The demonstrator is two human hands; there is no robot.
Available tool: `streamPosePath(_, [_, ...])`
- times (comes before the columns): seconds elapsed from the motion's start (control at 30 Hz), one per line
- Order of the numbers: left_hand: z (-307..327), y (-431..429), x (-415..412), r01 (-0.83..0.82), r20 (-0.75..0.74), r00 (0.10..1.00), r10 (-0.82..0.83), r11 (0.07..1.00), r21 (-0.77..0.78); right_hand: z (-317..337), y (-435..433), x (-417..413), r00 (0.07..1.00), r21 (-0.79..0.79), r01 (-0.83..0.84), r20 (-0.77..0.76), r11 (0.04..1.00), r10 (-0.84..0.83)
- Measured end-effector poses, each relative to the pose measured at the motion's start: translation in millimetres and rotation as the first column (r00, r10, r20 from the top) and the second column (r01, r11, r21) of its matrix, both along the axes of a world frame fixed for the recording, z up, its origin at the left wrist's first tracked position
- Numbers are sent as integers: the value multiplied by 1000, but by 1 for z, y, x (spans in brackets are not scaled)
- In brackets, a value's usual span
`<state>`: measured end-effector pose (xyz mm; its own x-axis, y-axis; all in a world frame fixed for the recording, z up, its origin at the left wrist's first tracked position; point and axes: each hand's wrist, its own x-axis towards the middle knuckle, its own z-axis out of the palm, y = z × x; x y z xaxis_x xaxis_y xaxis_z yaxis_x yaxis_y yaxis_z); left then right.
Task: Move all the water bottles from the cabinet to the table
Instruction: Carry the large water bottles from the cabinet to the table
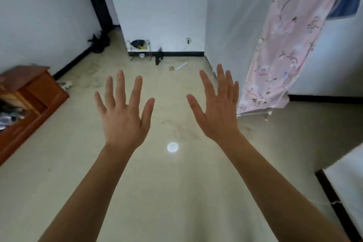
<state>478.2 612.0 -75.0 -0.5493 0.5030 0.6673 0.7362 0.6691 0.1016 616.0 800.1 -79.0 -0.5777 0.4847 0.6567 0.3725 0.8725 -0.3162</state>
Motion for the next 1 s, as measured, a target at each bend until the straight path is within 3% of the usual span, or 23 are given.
streamPosePath(0.27, [-20,-112,-125,-381,96,918,384,923,-53,-11,-79,-199,933,47,-359,53,932,357])
streamPosePath(0.43, [-27,-142,-215,-519,72,849,523,852,-69,-26,-100,-323,859,36,-512,39,858,511])
streamPosePath(0.47, [-25,-146,-261,-583,50,807,588,808,-87,-25,-104,-384,815,39,-579,37,814,578])
streamPosePath(0.53, [-17,-150,-288,-620,44,781,623,782,-72,-28,-103,-415,808,88,-589,41,804,587])
streamPosePath(0.8, [22,-164,-482,-768,45,619,784,617,-172,-17,-100,-647,698,26,-715,84,698,712])
streamPosePath(1.0, [9,-230,-559,-840,36,526,850,526,-134,-16,-174,-772,568,-9,-818,133,575,812])
